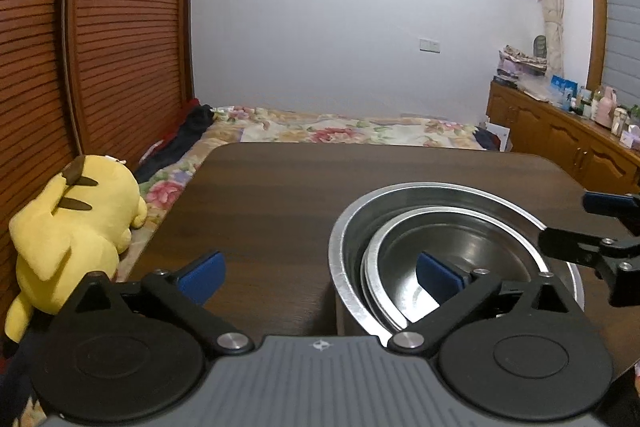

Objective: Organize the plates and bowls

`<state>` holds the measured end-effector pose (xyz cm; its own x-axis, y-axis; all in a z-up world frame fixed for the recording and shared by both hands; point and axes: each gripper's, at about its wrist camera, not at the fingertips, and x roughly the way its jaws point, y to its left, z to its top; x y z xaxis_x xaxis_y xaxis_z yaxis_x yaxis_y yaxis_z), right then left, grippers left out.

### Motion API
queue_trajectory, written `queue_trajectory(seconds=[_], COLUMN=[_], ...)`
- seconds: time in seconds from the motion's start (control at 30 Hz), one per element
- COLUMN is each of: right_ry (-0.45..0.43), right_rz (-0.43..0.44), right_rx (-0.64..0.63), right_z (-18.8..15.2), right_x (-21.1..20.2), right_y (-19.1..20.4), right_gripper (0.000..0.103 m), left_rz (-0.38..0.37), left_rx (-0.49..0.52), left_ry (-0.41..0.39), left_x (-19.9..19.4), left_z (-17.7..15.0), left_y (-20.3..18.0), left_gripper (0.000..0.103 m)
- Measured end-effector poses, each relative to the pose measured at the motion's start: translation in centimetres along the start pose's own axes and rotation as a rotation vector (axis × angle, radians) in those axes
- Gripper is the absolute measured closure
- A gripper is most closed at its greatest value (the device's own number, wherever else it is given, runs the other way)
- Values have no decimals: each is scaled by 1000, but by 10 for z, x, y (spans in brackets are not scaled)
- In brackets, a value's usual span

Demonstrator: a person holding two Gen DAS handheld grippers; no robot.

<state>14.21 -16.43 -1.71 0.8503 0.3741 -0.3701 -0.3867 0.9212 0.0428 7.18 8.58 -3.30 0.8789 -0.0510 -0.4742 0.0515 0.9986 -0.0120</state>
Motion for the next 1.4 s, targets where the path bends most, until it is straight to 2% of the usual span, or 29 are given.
queue_trajectory(seconds=[0.23, 0.5, 0.77, 1.03, 1.4], right_ry=[14, -32, -45, -47, -44], right_rz=[-50, -131, -222, -268, -295], right_rx=[19, 19, 45, 96, 128], right_z=[1, 22, 30, 31, 22], right_x=[-9, -33, -52, -67, -75], right_y=[1, 6, 1, -12, -19], right_gripper=[0, 0, 0, 0, 0], left_rz=[26, 44, 31, 39, 42], left_rx=[8, 46, 70, 84, 95], left_ry=[-30, -86, -138, -142, -119], left_x=[-10, -30, -53, -65, -71], left_z=[8, 36, 51, 50, 35], left_y=[-4, -24, -49, -70, -73], left_gripper=[0, 0, 0, 0, 0])
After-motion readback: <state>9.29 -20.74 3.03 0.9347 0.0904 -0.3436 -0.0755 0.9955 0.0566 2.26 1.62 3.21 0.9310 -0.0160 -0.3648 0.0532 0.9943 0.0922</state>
